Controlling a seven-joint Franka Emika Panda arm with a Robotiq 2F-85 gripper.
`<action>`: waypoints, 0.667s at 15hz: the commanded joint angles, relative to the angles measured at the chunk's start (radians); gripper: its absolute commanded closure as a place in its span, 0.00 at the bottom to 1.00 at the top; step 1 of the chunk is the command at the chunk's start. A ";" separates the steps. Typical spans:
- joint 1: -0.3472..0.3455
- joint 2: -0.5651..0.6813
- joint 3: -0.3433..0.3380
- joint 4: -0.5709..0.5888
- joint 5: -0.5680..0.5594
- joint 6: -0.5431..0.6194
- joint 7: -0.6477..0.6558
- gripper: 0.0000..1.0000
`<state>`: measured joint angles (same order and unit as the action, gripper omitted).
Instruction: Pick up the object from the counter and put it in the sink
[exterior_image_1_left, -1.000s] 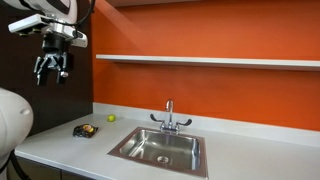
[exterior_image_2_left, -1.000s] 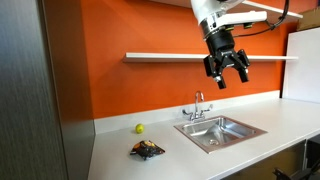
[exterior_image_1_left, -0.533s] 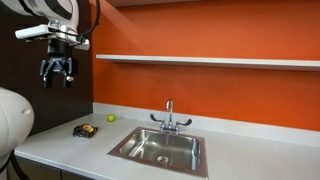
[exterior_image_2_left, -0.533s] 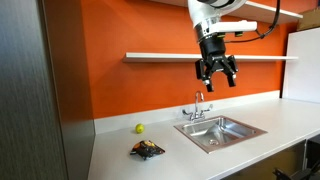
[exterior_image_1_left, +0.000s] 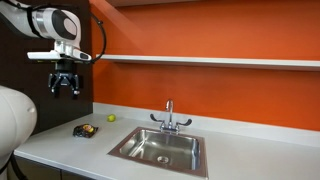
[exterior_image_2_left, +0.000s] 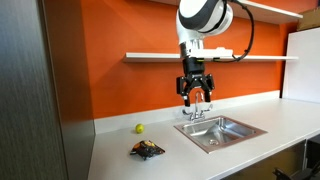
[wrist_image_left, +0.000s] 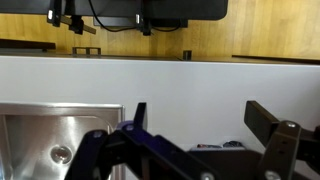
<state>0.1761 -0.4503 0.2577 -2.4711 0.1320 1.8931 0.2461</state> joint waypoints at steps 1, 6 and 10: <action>0.020 0.148 0.019 0.046 -0.006 0.109 -0.010 0.00; 0.046 0.372 0.047 0.127 -0.056 0.271 0.013 0.00; 0.078 0.562 0.047 0.220 -0.134 0.352 0.028 0.00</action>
<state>0.2354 -0.0333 0.3017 -2.3493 0.0599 2.2150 0.2480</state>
